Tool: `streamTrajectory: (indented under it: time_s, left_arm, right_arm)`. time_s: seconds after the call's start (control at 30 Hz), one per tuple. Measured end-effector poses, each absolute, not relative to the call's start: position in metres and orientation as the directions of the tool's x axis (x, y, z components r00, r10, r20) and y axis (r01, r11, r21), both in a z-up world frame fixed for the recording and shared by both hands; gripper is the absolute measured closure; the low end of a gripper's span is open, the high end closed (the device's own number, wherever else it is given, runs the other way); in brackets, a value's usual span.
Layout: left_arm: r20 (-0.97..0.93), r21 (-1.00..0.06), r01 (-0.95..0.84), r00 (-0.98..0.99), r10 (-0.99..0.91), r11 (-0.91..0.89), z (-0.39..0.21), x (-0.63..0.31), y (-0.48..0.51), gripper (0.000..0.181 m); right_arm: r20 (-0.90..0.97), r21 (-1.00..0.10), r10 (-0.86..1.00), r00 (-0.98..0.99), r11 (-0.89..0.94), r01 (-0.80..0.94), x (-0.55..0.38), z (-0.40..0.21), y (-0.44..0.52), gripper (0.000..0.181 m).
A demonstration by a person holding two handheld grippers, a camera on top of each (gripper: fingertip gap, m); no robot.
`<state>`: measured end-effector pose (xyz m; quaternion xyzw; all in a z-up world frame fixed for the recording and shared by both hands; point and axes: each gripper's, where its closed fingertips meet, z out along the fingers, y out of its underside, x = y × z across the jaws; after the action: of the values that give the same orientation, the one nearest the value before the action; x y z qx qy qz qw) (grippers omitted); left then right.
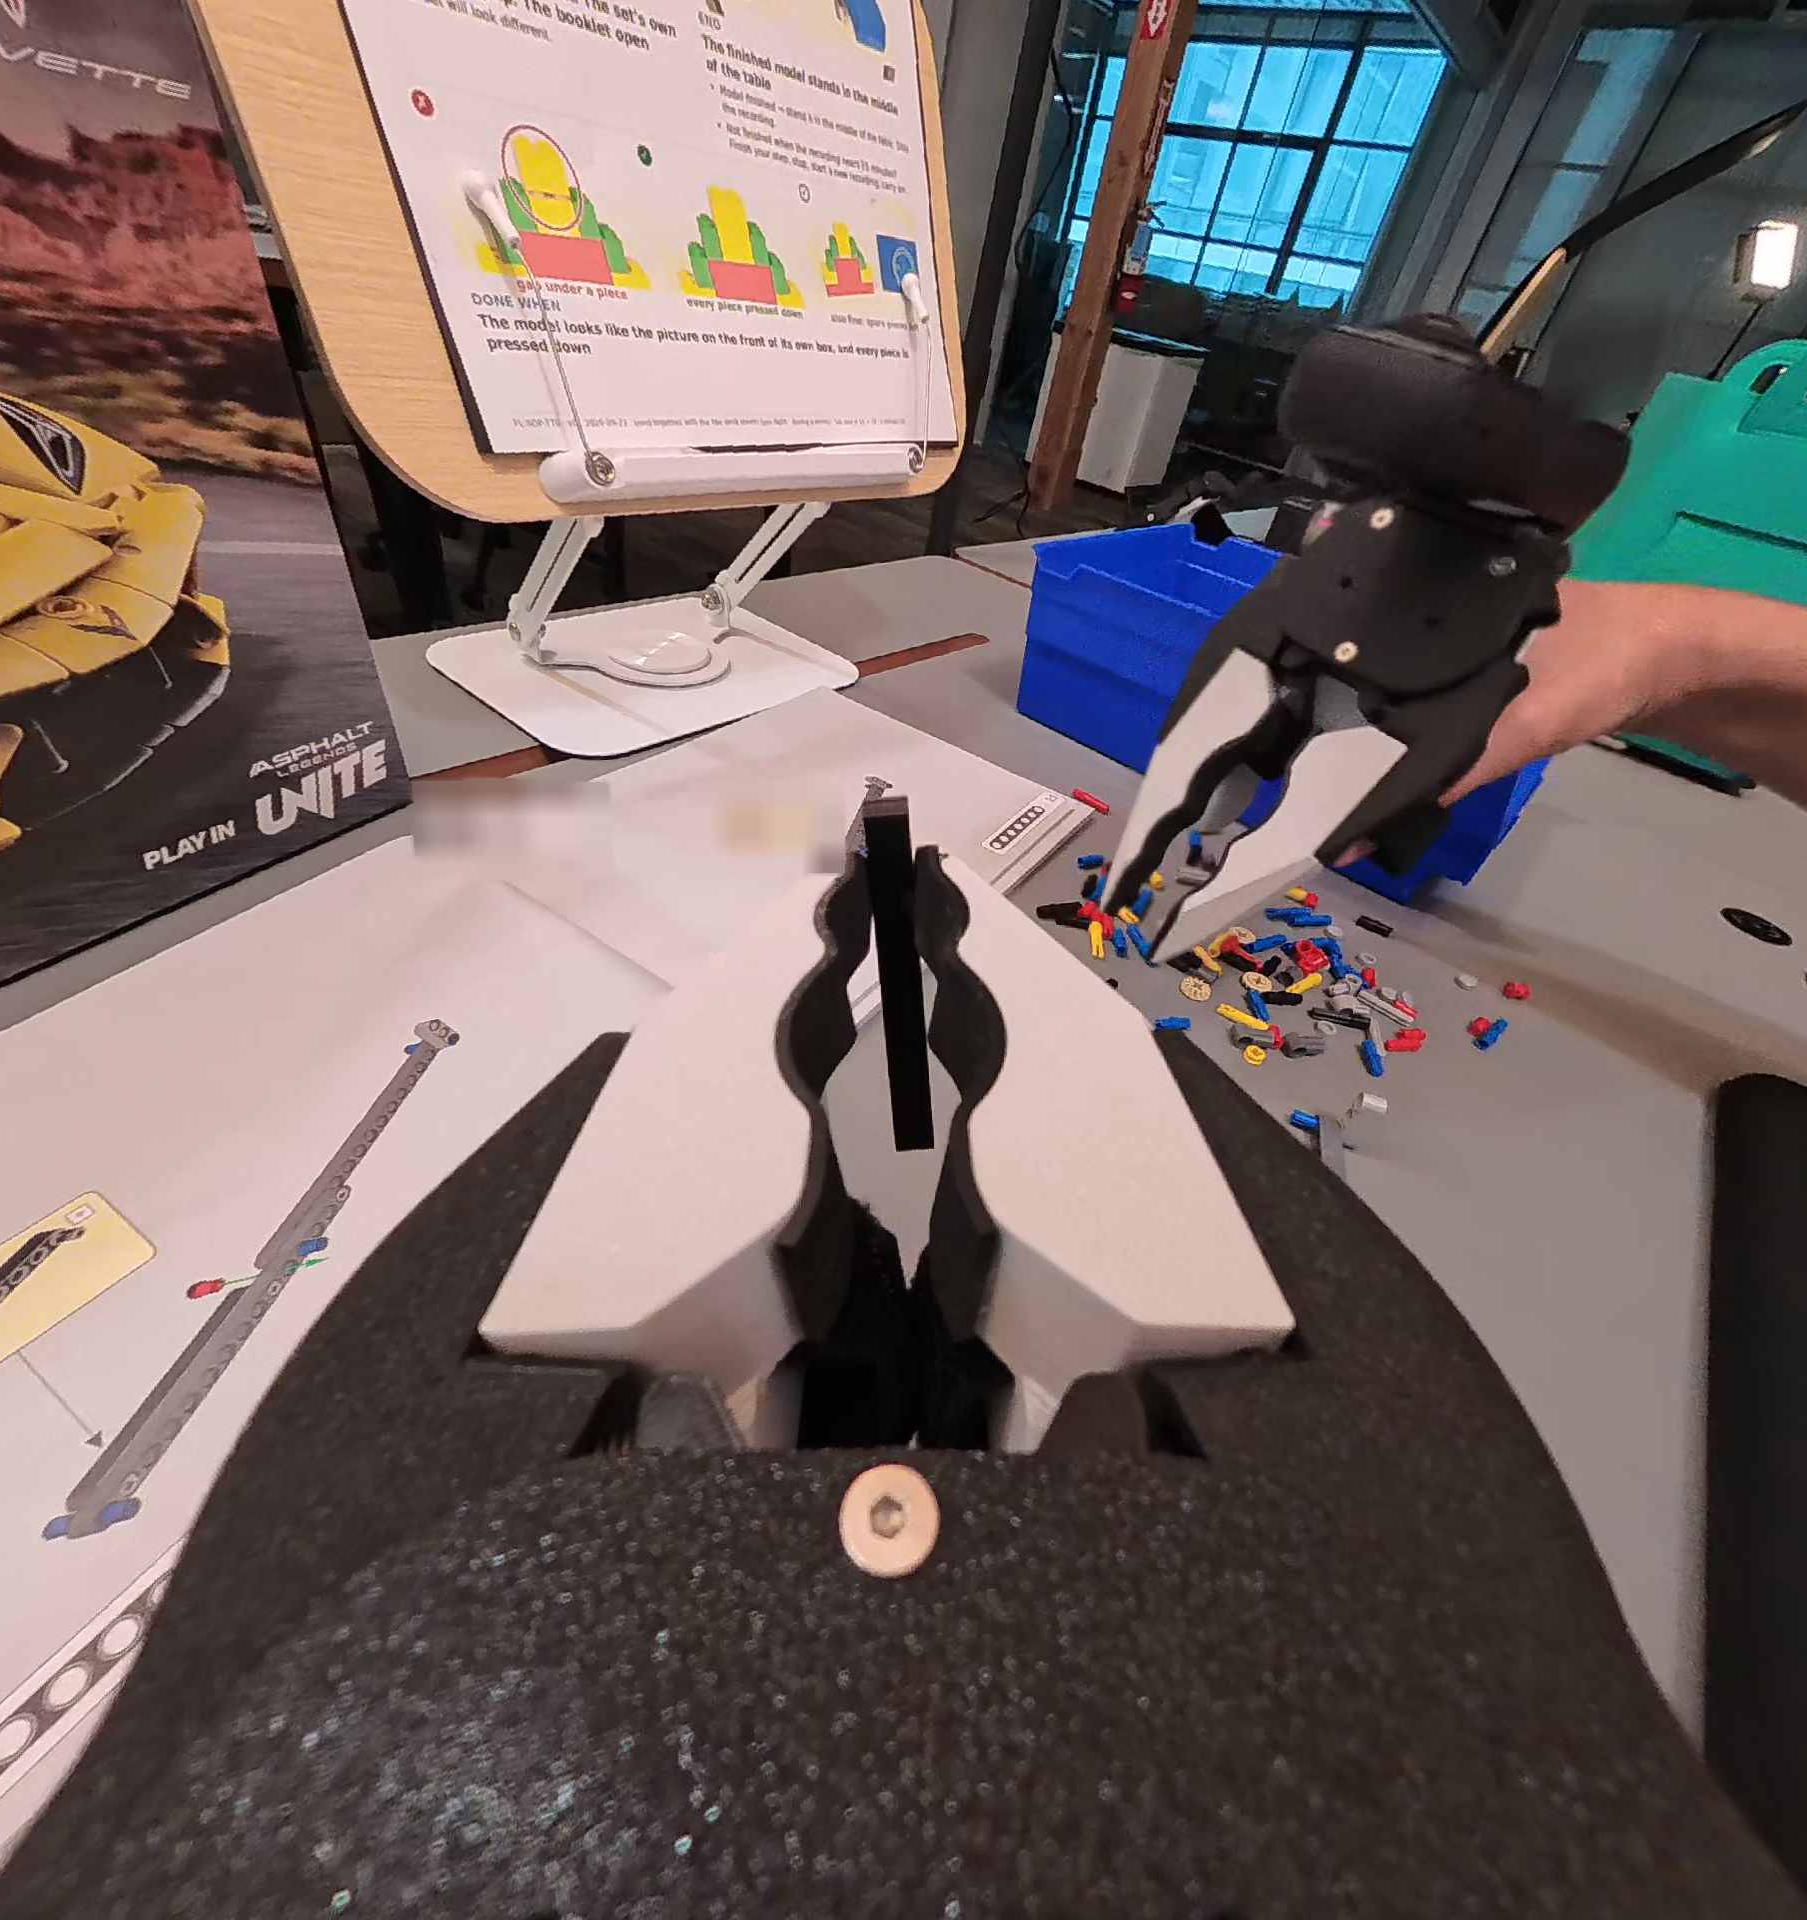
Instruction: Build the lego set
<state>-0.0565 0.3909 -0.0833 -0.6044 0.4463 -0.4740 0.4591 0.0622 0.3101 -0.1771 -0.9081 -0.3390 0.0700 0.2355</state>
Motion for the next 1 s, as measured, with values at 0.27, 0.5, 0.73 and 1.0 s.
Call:
streamTrajectory:
  time_s: [0.27,0.5,0.73,1.0]
  left_arm:
    - [0.155,-0.978,-0.119,0.144,-0.977,-0.173,-0.086,-0.055,0.388,0.175]
    - [0.154,-0.978,-0.122,0.142,-0.978,-0.172,-0.087,-0.054,0.387,0.175]
    - [0.154,-0.978,-0.121,0.139,-0.978,-0.171,-0.087,-0.054,0.387,0.175]
    - [0.150,-0.978,-0.126,0.136,-0.979,-0.168,-0.088,-0.053,0.386,0.175]
  right_arm:
    - [0.064,-0.411,0.676,0.734,-0.652,0.637,0.063,-0.197,0.309,0.163]
    - [0.077,-0.355,0.692,0.718,-0.653,0.669,0.065,-0.206,0.311,0.166]
    - [0.047,-0.342,0.685,0.727,-0.673,0.656,0.067,-0.209,0.308,0.167]
    - [0.040,-0.343,0.685,0.728,-0.675,0.653,0.066,-0.210,0.309,0.170]
